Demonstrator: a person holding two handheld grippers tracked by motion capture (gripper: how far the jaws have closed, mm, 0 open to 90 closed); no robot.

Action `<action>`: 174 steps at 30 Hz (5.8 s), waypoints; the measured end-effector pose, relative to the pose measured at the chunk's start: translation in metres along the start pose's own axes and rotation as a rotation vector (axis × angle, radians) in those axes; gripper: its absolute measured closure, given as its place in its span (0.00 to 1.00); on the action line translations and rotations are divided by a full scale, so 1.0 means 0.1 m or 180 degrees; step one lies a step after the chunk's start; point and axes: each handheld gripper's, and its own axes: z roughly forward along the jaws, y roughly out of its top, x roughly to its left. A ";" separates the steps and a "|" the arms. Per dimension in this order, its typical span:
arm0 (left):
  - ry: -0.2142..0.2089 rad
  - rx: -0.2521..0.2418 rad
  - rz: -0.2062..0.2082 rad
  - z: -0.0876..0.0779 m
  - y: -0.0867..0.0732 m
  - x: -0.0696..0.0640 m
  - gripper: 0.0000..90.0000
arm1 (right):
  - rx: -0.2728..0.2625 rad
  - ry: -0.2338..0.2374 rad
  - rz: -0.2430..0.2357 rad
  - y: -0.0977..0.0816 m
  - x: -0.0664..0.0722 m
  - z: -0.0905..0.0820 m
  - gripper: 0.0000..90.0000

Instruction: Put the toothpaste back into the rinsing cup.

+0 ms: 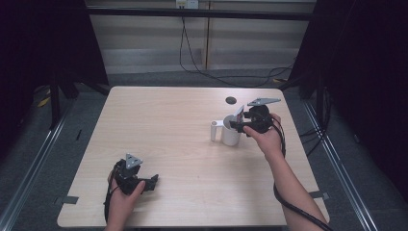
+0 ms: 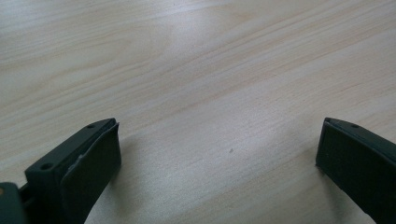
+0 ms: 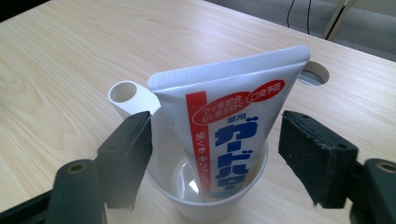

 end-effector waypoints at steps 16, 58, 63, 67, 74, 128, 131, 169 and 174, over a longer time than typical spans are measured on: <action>0.0004 -0.0008 -0.0002 0.00 0.00 0.00 0.00 | -0.0055 -0.0029 0.0022 -0.01 -0.04 -0.10 0.25; 0.0003 -0.0003 0.0001 0.00 0.00 0.00 0.00 | -0.0060 0.0059 0.0069 -0.38 -0.12 -0.49 0.23; 0.0003 -0.0003 0.0003 0.00 0.00 0.00 0.00 | -0.0052 0.0059 0.0049 -0.42 -0.12 -0.51 0.23; 0.0004 -0.0005 0.0002 0.00 0.00 0.00 0.00 | -0.0058 0.0069 0.0052 -0.45 -0.13 -0.53 0.23; 0.0000 -0.0002 -0.0001 0.00 0.00 0.00 0.00 | -0.0033 0.0068 0.0047 -0.53 -0.14 -0.55 0.22; 0.0004 -0.0003 0.0002 0.00 0.00 0.00 0.00 | 0.0188 0.0103 -0.0056 -1.06 -0.20 -0.72 0.19; 0.0003 -0.0002 0.0003 0.00 0.00 0.00 0.00 | 0.0203 0.0102 -0.0080 -1.08 -0.19 -0.72 0.19; 0.0003 -0.0003 0.0002 0.00 0.00 0.00 0.00 | 0.0365 0.0089 -0.0130 -1.50 -0.12 -0.70 0.19; 0.0003 -0.0002 0.0003 0.00 0.00 0.00 0.00 | 0.0372 0.0053 -0.0174 -1.53 -0.12 -0.70 0.19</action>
